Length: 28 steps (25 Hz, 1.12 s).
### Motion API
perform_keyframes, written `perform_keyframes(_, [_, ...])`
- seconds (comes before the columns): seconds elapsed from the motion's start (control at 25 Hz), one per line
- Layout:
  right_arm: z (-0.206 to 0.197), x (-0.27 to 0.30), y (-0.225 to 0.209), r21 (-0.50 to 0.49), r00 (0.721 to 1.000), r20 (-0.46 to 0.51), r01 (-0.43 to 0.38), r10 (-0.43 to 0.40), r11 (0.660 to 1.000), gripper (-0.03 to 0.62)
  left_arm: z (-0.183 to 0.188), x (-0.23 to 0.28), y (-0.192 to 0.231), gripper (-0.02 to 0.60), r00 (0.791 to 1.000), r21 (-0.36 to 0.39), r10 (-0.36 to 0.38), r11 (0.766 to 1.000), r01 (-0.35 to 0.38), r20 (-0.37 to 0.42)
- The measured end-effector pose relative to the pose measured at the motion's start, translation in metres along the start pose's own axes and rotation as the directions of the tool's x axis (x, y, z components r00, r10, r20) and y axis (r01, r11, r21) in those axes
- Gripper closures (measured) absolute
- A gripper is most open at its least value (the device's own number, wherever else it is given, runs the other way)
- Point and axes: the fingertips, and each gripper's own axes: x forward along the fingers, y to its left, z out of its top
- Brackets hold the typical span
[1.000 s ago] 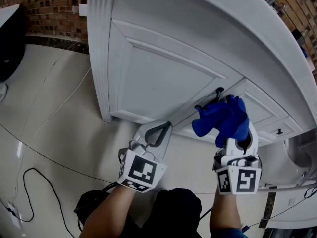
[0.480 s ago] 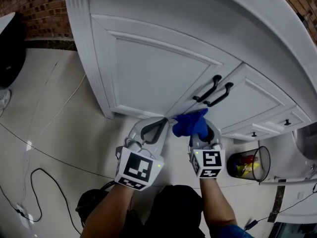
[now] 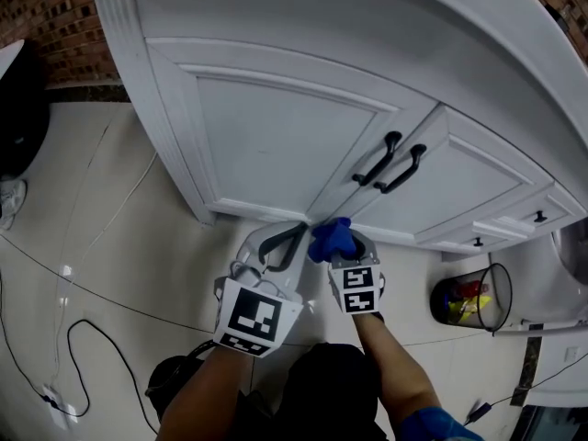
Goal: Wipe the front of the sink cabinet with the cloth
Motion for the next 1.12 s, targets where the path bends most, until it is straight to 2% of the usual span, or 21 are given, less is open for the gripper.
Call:
perform_keyframes(0.16, [-0.006, 0.002, 0.0, 0.006, 1.0, -0.017, -0.009, 0.009, 1.0, 0.517, 0.001, 0.001, -0.001, 0.577, 1.0, 0.001, 0.001, 1.0, -0.001, 0.001])
perform_keyframes(0.28, [0.008, -0.015, -0.005, 0.046, 1.0, 0.02, -0.014, 0.013, 0.999, 0.516, 0.002, 0.003, -0.003, 0.577, 1.0, -0.001, 0.0, 1.0, 0.0, 0.002])
perform_keyframes(0.36, [0.036, -0.043, -0.015, 0.069, 0.995, 0.103, -0.005, -0.002, 0.998, 0.516, 0.002, 0.006, -0.005, 0.577, 1.0, -0.002, -0.002, 1.0, 0.002, 0.005])
perform_keyframes(0.44, [0.08, -0.085, -0.031, 0.081, 0.971, 0.236, 0.021, -0.04, 0.996, 0.516, 0.004, 0.01, -0.007, 0.577, 1.0, 0.005, -0.003, 1.0, 0.003, 0.015])
perform_keyframes(0.52, [0.125, -0.13, -0.05, 0.077, 0.926, 0.368, 0.061, -0.085, 0.995, 0.516, 0.007, 0.014, -0.009, 0.577, 1.0, 0.014, -0.001, 1.0, 0.0, 0.031])
perform_keyframes(0.64, [0.181, -0.192, -0.079, 0.032, 0.85, 0.505, 0.153, -0.148, 0.988, 0.516, 0.005, 0.019, -0.015, 0.577, 0.999, 0.016, 0.008, 1.0, -0.009, 0.046])
perform_keyframes(0.72, [0.223, -0.231, -0.096, 0.043, 0.773, 0.606, 0.203, -0.187, 0.978, 0.516, 0.004, 0.021, -0.018, 0.577, 0.998, 0.013, 0.013, 1.0, -0.014, 0.056])
perform_keyframes(0.84, [0.28, -0.277, -0.118, 0.09, 0.635, 0.733, 0.262, -0.242, 0.961, 0.517, 0.01, 0.022, -0.024, 0.577, 0.997, 0.011, 0.007, 1.0, -0.008, 0.083])
perform_keyframes(0.88, [0.294, -0.284, -0.122, 0.093, 0.603, 0.757, 0.282, -0.252, 0.955, 0.517, 0.012, 0.022, -0.026, 0.577, 0.996, 0.013, 0.003, 1.0, -0.004, 0.089])
perform_keyframes(0.92, [0.304, -0.286, -0.125, 0.09, 0.587, 0.768, 0.296, -0.255, 0.951, 0.517, 0.013, 0.022, -0.028, 0.577, 0.996, 0.016, -0.001, 1.0, 0.0, 0.093])
perform_keyframes(1.0, [0.316, -0.277, -0.128, 0.071, 0.593, 0.766, 0.307, -0.249, 0.949, 0.517, 0.014, 0.02, -0.032, 0.577, 0.996, 0.019, -0.008, 1.0, 0.006, 0.093])
perform_keyframes(1.12, [0.312, -0.254, -0.125, 0.033, 0.639, 0.731, 0.317, -0.24, 0.948, 0.517, 0.014, 0.016, -0.031, 0.577, 0.996, 0.019, -0.006, 1.0, 0.004, 0.089])
